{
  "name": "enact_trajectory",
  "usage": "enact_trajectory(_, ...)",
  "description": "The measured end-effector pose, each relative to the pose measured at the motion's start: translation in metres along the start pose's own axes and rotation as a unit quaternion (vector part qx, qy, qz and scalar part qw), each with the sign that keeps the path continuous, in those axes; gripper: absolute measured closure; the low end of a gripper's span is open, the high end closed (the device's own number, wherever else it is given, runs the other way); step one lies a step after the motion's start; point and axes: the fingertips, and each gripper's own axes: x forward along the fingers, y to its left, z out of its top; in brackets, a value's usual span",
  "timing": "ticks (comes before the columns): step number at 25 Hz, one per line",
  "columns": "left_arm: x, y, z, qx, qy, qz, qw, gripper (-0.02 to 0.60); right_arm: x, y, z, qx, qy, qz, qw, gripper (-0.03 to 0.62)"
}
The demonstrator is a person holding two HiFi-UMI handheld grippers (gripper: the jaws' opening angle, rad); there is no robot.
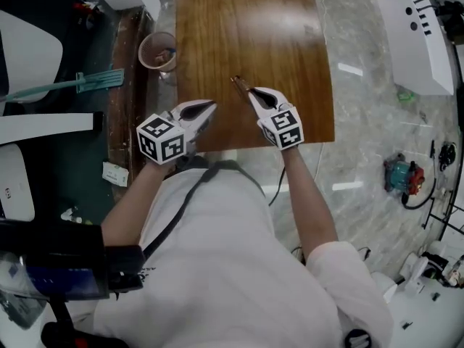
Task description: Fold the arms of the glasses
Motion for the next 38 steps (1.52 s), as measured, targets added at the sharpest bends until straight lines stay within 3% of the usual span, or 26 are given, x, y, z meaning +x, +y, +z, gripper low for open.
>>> enact_trajectory(4, -0.007, 0.018, -0.005, -0.013, -0.004, 0.038, 0.9992, 0.577, 0.024, -0.013, -0.022, -0.095, 0.057, -0.012, 0.994, 0.559)
enact_trajectory(8, -0.008, 0.032, -0.011, -0.014, 0.000, 0.061, 0.9981, 0.577, 0.045, -0.022, -0.036, -0.171, 0.082, -0.014, 0.982, 0.557)
enact_trajectory(13, -0.017, 0.049, -0.014, -0.024, -0.005, 0.095, 0.9952, 0.577, 0.072, -0.028, -0.050, -0.311, 0.109, -0.014, 0.944, 0.556)
enact_trajectory(17, -0.028, 0.060, -0.016, -0.036, -0.013, 0.123, 0.9916, 0.577, 0.097, -0.030, -0.054, -0.373, 0.117, 0.001, 0.921, 0.556)
enact_trajectory(22, -0.039, 0.067, -0.020, -0.044, -0.020, 0.145, 0.9883, 0.577, 0.114, -0.030, -0.046, -0.419, 0.096, -0.003, 0.903, 0.554)
enact_trajectory(27, -0.047, 0.071, -0.022, -0.048, -0.024, 0.156, 0.9863, 0.577, 0.125, -0.027, -0.048, -0.434, 0.083, 0.001, 0.897, 0.553)
enact_trajectory(33, -0.059, 0.074, -0.025, -0.046, -0.024, 0.160, 0.9857, 0.577, 0.128, -0.022, -0.060, -0.424, 0.091, 0.011, 0.901, 0.544)
enact_trajectory(38, -0.059, 0.070, -0.020, -0.035, -0.026, 0.149, 0.9879, 0.577, 0.122, -0.019, -0.057, -0.405, 0.099, 0.013, 0.909, 0.434)
